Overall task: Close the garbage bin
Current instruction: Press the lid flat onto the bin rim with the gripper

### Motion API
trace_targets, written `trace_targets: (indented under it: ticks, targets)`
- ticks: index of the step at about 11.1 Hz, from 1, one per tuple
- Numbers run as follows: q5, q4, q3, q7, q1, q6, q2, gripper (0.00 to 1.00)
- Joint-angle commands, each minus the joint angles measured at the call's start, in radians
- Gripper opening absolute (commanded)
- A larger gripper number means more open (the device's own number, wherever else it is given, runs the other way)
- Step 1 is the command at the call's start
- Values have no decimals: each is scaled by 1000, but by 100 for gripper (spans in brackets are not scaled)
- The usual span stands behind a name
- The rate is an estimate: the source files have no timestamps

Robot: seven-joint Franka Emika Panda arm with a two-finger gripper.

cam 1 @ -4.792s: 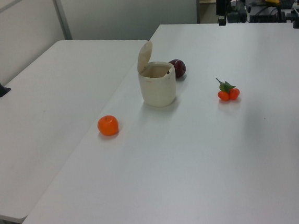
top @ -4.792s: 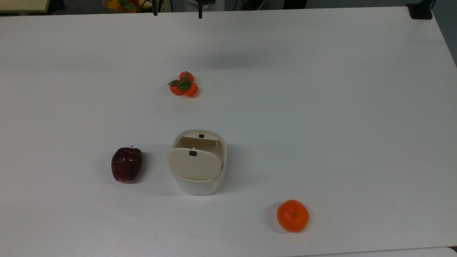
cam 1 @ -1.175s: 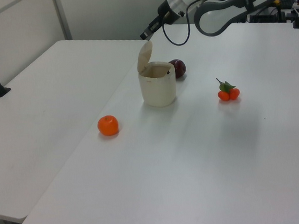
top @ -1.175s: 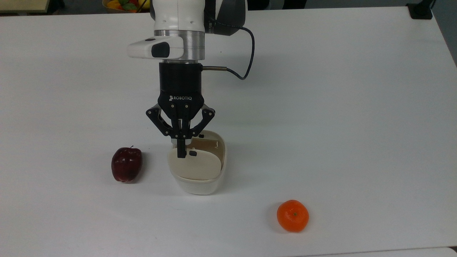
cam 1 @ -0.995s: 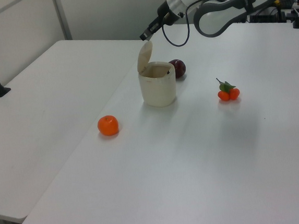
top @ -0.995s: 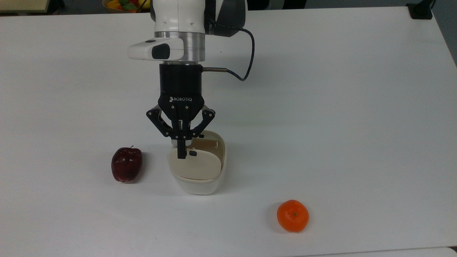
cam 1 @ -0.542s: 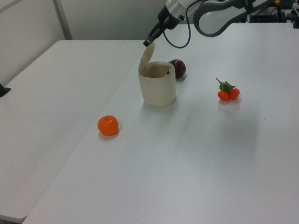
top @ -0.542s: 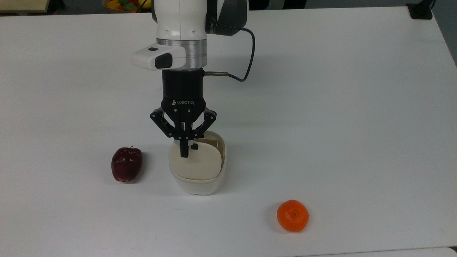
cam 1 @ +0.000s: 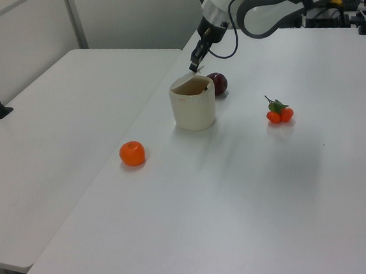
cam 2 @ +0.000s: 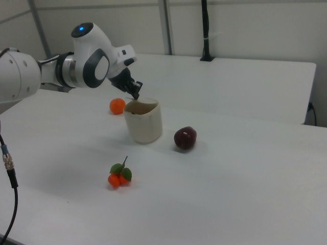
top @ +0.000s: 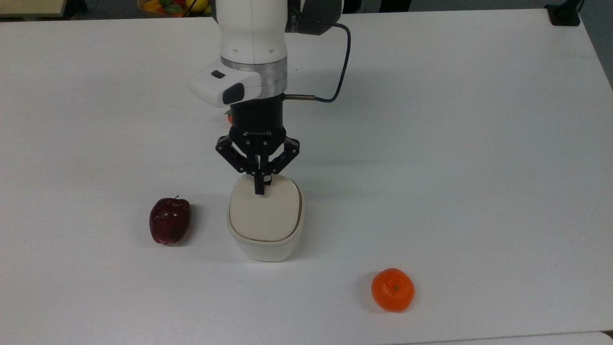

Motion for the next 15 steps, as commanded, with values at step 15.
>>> trace_targets:
  ticks: [15]
  targets:
    - [-2, -44, -8, 22, 26, -87, 32, 0]
